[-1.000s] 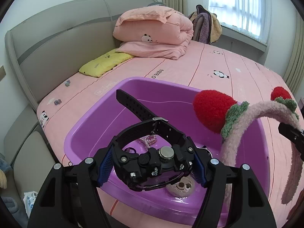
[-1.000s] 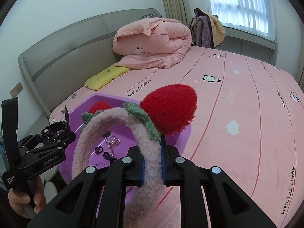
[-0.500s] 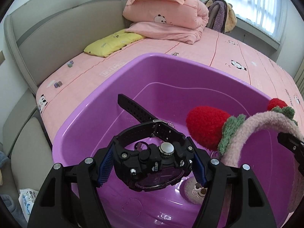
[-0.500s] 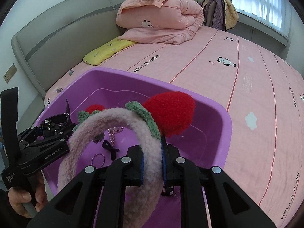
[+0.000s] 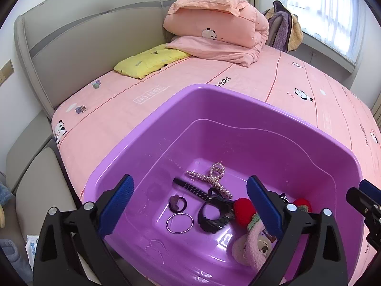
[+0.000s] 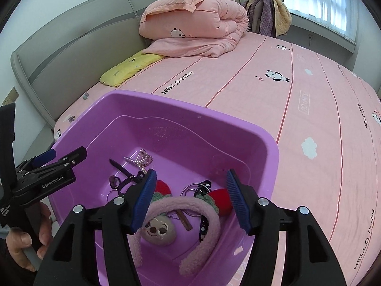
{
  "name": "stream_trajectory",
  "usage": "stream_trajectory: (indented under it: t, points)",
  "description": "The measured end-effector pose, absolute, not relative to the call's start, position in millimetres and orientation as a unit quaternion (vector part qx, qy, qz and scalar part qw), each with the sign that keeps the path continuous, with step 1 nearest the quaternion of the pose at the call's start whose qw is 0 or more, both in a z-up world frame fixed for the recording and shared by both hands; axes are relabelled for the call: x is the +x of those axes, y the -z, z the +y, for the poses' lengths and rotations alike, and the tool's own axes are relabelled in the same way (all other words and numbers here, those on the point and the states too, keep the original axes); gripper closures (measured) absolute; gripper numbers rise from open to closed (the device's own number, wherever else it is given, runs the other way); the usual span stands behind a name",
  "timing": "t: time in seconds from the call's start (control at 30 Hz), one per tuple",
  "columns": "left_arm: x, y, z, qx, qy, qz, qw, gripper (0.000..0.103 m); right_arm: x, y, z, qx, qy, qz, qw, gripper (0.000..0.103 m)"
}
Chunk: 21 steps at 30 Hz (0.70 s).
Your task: Organize jewelry
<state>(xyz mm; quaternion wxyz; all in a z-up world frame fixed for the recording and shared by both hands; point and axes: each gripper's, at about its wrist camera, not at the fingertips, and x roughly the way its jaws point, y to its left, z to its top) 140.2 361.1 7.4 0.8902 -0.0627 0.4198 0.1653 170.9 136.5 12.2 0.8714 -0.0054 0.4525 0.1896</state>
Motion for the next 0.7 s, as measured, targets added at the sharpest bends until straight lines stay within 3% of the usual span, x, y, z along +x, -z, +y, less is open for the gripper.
stream_trajectory:
  t: [0.7]
  points:
    - [123.5,-23.6,333.2,-0.06,-0.156,0.407,0.898,0.008,147.2,-13.0,117.8,-0.003,-0.183,0.442,0.878,0.042]
